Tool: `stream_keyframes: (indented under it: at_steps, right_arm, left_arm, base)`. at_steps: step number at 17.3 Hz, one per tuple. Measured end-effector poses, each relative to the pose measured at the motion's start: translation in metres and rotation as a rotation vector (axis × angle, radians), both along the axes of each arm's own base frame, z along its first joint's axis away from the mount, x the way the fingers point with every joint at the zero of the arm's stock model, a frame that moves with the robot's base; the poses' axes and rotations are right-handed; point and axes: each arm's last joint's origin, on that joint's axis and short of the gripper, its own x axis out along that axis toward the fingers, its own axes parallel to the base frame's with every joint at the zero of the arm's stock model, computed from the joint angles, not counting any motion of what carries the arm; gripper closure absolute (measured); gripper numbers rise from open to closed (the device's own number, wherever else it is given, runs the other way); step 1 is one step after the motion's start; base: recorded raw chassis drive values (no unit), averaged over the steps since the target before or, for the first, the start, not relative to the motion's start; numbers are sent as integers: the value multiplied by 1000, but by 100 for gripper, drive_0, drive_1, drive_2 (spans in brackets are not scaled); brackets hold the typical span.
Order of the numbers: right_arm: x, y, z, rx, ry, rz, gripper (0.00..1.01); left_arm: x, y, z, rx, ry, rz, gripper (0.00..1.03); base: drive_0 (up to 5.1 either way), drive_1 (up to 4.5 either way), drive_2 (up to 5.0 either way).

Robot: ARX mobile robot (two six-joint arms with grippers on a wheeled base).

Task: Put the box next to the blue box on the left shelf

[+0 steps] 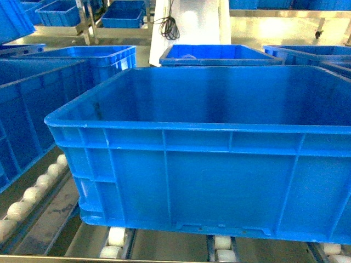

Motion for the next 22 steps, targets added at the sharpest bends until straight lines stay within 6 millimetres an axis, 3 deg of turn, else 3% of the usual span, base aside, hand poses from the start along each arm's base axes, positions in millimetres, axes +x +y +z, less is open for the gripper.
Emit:
stream_keyframes:
  at_steps: [4,7,22]
  right_arm:
    - [-14,0,-6,0,1,0,100]
    - [-21,0,-15,0,0,1,100]
    - [-43,0,-10,0,-25,2,100]
  left_arm:
    - [-15,0,-16,1,33,-3,100]
    - [-24,0,-8,2,-14,-3,100]
    - [-48,0,-2,2,-29,-3,100]
  base:
    - [0,0,0]
    - [0,0,0]
    - [0,0,0]
